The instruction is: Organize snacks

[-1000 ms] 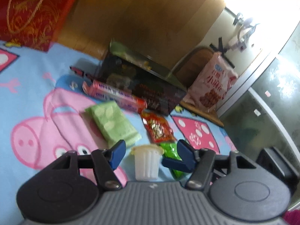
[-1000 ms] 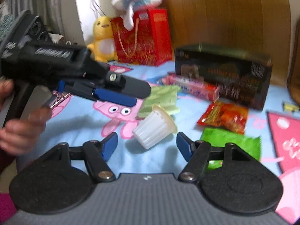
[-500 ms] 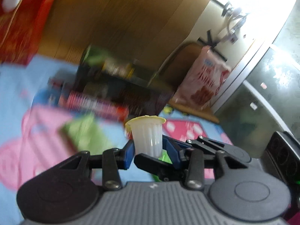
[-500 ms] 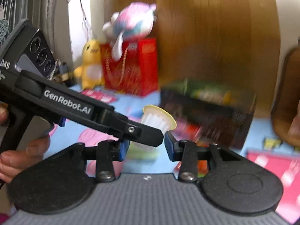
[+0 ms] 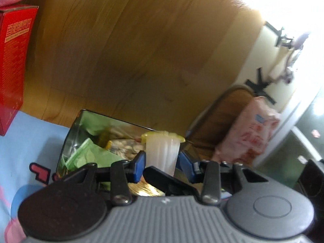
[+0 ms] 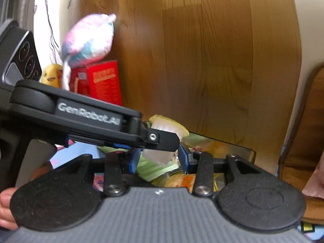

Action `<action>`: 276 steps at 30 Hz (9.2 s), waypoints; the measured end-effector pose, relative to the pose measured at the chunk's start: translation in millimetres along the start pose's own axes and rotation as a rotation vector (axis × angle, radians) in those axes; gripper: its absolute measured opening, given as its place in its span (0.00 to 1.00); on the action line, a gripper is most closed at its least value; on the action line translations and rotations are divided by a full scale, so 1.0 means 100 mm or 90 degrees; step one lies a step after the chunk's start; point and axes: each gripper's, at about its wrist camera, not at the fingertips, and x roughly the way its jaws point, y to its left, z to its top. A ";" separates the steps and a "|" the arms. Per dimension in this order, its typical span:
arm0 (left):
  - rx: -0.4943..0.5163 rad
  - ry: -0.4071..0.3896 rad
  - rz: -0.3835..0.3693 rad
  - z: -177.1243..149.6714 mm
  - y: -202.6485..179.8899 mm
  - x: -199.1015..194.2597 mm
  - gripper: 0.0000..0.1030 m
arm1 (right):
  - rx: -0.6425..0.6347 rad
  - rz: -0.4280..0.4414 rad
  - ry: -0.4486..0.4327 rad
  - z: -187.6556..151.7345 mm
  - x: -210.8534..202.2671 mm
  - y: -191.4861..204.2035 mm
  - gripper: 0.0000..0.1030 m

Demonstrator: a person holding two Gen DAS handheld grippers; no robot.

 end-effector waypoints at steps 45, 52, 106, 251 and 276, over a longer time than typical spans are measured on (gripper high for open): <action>-0.010 -0.043 0.070 -0.84 0.31 -1.11 0.45 | -0.027 -0.026 0.022 -0.57 -1.12 0.73 0.38; -0.009 -0.027 0.080 -1.25 0.27 -1.37 0.45 | -0.009 0.002 0.052 -0.89 -1.39 1.04 0.38; 0.059 -0.033 0.049 0.02 0.02 -0.11 0.43 | -0.109 -0.075 -0.028 -0.22 -0.63 0.05 0.34; -0.228 0.093 -0.137 -1.12 0.60 -0.67 0.55 | 0.604 0.345 0.134 -0.93 -0.66 -0.47 0.16; -0.019 0.042 -0.076 -0.08 -0.13 0.12 0.56 | 0.103 -0.108 -0.079 -0.07 -0.87 -0.35 0.53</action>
